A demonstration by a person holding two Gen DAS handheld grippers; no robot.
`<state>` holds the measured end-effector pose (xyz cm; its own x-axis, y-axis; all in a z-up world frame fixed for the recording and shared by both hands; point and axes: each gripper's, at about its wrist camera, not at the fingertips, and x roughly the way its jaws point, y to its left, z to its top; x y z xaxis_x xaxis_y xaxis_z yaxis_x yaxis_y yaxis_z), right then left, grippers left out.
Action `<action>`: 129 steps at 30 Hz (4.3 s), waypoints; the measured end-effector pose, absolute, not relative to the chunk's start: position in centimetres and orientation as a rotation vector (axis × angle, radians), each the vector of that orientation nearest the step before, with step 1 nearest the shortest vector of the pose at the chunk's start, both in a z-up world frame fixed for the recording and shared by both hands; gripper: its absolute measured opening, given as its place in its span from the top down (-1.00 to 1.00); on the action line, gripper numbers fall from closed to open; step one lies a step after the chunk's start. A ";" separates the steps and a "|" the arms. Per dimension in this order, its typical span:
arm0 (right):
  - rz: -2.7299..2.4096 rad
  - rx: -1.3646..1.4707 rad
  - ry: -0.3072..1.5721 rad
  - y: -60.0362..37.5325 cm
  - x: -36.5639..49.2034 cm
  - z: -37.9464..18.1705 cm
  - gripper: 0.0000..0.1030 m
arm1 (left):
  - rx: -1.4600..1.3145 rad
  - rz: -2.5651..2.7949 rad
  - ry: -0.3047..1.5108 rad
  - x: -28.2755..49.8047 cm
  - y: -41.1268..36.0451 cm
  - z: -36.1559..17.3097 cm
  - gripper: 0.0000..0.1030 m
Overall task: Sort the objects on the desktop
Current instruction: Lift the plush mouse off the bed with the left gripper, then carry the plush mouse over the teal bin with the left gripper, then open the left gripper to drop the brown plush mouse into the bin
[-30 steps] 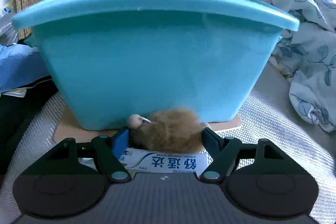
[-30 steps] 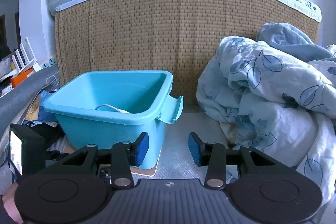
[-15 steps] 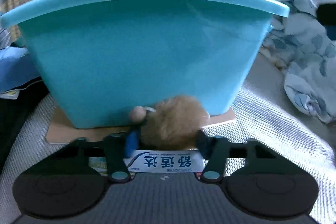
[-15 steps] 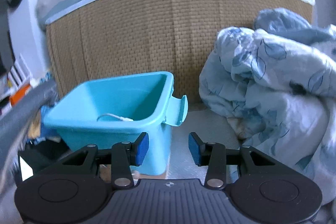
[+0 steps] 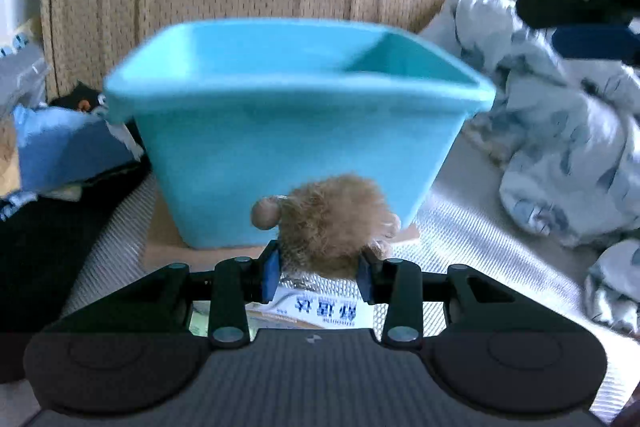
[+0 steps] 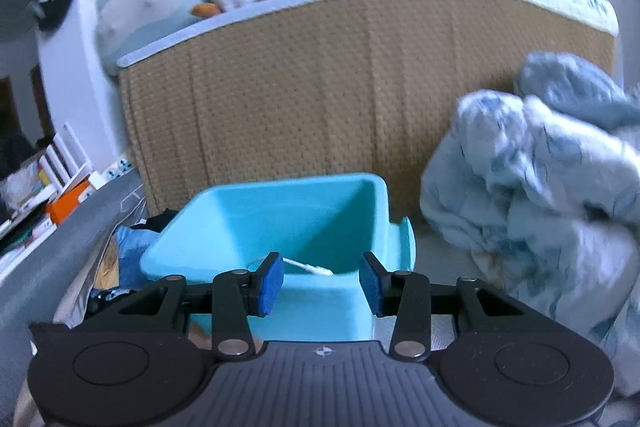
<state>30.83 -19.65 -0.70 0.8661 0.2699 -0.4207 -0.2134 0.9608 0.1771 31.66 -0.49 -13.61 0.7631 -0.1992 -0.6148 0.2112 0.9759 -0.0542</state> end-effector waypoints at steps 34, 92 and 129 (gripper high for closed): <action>0.328 0.216 0.520 -19.0 26.1 1.8 -0.03 | 0.010 -0.068 0.560 25.4 1.7 0.2 0.19; 0.380 0.030 0.673 -16.6 27.2 -3.0 -0.03 | 0.087 -0.040 0.853 42.7 -2.3 1.1 0.19; 0.350 0.032 0.686 -16.7 27.6 -3.5 -0.03 | 0.047 -0.030 0.910 42.8 -1.8 -4.7 0.10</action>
